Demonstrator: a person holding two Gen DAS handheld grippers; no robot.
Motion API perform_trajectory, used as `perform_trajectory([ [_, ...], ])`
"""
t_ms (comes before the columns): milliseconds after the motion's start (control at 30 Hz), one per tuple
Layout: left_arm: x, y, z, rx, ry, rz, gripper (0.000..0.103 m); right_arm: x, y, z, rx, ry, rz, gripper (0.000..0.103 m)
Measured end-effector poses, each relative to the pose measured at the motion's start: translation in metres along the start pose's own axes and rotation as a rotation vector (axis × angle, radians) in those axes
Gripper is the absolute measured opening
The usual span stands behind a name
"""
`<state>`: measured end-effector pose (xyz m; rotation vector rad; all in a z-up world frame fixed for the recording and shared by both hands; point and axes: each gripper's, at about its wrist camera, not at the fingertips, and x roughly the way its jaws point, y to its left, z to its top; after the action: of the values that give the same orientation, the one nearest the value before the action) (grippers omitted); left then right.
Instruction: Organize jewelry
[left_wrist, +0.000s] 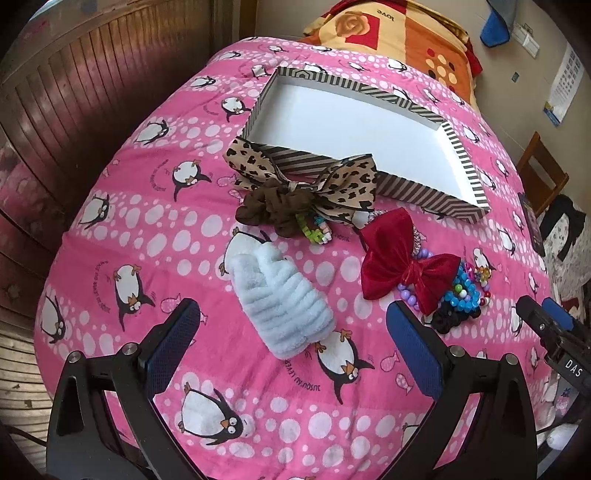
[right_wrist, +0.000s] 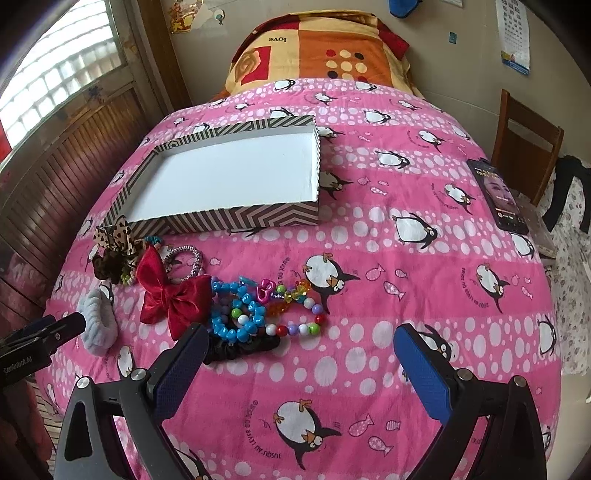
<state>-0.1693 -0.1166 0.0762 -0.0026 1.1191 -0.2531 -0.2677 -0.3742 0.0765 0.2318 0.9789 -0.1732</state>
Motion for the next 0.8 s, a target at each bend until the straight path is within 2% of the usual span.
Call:
perform_trajectory([
  [400, 0.008, 0.000, 0.002, -0.010, 0.021, 0.012, 0.101, 0.010, -0.003, 0.007, 0.005, 0.036, 0.046, 0.099],
  [800, 0.013, -0.002, 0.005, -0.019, 0.031, 0.043, 0.101, 0.017, -0.005, 0.009, -0.044, 0.067, 0.019, 0.099],
])
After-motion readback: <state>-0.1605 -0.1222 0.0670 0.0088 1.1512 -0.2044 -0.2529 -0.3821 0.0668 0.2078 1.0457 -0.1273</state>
